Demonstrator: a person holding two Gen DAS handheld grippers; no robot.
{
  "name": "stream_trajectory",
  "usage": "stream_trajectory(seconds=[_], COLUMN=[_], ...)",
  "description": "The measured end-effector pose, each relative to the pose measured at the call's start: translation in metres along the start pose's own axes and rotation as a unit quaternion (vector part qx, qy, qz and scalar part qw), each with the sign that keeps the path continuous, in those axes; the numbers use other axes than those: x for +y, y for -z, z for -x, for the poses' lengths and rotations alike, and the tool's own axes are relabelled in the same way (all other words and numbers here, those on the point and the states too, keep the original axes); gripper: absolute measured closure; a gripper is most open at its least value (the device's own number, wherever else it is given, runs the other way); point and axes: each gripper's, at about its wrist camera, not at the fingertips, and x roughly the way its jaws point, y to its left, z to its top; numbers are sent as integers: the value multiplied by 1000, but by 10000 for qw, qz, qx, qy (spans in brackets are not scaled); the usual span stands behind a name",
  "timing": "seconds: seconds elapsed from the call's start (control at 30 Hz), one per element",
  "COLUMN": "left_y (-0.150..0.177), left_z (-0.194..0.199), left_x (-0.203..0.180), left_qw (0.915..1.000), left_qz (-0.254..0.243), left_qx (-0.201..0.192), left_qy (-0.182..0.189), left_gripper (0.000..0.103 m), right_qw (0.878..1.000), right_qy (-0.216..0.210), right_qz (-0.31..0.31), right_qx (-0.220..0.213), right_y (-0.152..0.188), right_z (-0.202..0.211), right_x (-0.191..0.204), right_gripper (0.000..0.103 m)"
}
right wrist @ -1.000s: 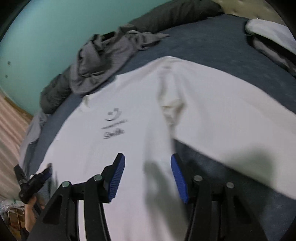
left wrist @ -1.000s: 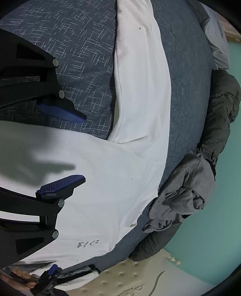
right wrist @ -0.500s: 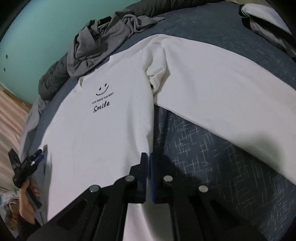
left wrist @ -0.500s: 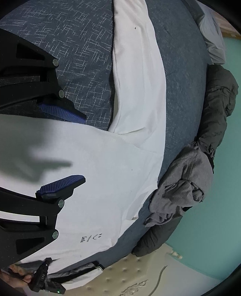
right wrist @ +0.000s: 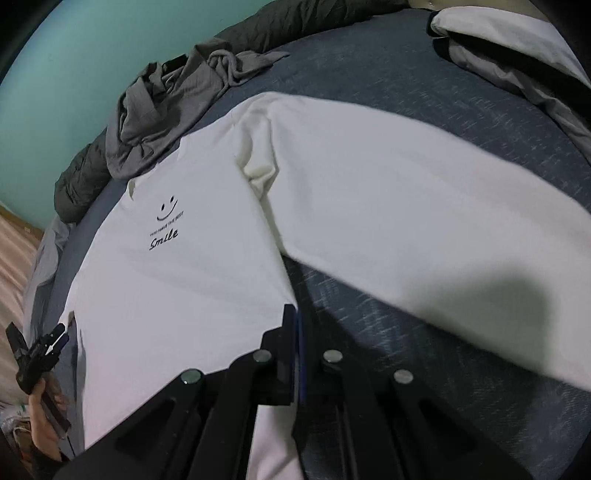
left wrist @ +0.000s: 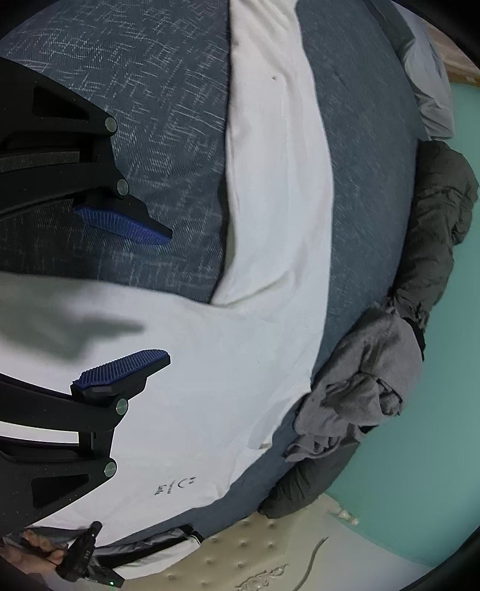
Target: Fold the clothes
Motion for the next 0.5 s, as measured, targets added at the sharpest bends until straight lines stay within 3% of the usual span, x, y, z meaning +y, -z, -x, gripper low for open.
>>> stream_trajectory(seconds=[0.23, 0.37, 0.43, 0.5], left_y=[5, 7, 8, 9], left_z=[-6, -6, -7, -9], left_x=[12, 11, 9, 3], left_qw=[9995, 9989, 9986, 9985], left_qz=[48, 106, 110, -23], left_qx=[304, 393, 426, 493], left_qy=[-27, 227, 301, 247], left_gripper=[40, 41, 45, 60], right_qw=[9998, 9998, 9998, 9999], right_qy=[-89, -100, -110, -108], right_qz=[-182, -154, -150, -124], right_qx=[5, -11, -23, -43], right_y=[0, 1, 2, 1], right_z=[-7, -5, -4, -2], right_x=[-5, -4, -3, -2], right_gripper=[102, 102, 102, 102])
